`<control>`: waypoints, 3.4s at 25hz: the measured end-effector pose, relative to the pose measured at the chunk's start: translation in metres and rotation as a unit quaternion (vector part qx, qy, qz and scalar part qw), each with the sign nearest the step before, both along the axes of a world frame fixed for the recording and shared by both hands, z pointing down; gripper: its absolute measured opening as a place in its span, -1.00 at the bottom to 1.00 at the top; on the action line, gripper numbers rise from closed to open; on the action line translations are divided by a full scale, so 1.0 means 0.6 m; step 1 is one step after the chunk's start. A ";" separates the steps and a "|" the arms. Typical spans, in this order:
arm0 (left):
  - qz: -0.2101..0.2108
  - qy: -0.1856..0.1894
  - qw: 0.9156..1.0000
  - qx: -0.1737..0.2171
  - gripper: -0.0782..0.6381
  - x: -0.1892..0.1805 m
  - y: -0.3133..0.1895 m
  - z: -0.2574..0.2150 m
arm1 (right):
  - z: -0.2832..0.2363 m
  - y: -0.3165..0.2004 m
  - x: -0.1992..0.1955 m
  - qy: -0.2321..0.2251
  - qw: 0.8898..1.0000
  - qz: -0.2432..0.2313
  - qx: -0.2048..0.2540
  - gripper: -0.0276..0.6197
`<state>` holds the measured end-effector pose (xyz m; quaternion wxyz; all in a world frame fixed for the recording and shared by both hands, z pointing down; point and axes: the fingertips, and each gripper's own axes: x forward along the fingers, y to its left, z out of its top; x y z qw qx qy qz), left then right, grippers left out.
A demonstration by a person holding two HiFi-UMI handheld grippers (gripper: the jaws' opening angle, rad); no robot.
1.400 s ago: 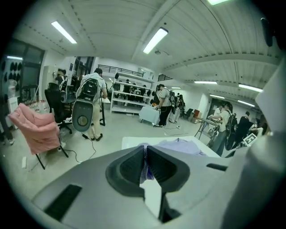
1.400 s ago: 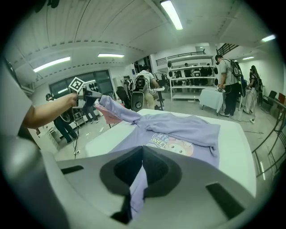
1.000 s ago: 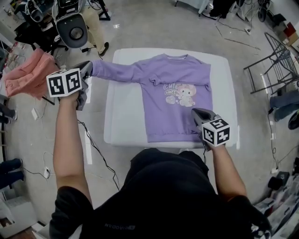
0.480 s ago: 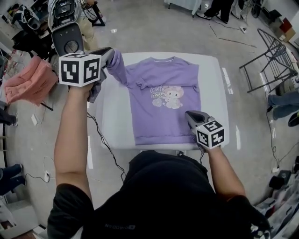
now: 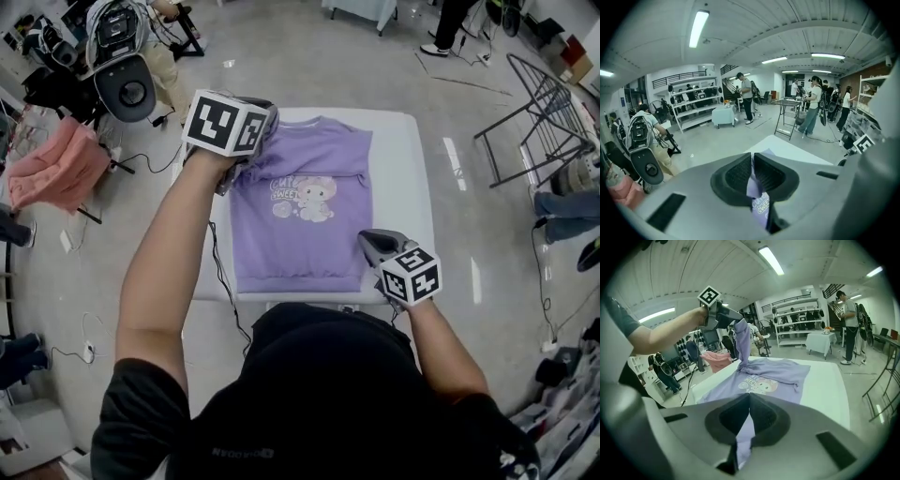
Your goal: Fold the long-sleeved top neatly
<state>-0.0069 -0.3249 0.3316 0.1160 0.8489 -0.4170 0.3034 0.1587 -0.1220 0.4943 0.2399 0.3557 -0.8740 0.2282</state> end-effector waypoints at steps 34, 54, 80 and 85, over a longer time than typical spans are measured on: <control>0.001 -0.085 0.979 -0.185 -0.56 0.333 -0.056 0.482 | 0.119 0.046 0.242 0.020 0.995 0.048 -0.083 -0.90; -0.092 0.099 0.989 -0.053 -0.74 0.087 0.159 0.233 | 0.087 0.037 0.104 0.029 0.998 -0.051 -0.022 -0.90; 0.151 -0.223 0.962 -0.045 -0.58 -0.184 0.575 0.480 | 0.200 0.227 -0.022 0.408 0.856 -0.270 0.167 -0.65; 0.209 -0.290 0.934 -0.004 -0.54 -0.164 0.565 0.495 | 0.233 0.211 0.009 0.472 0.813 -0.298 0.164 -0.58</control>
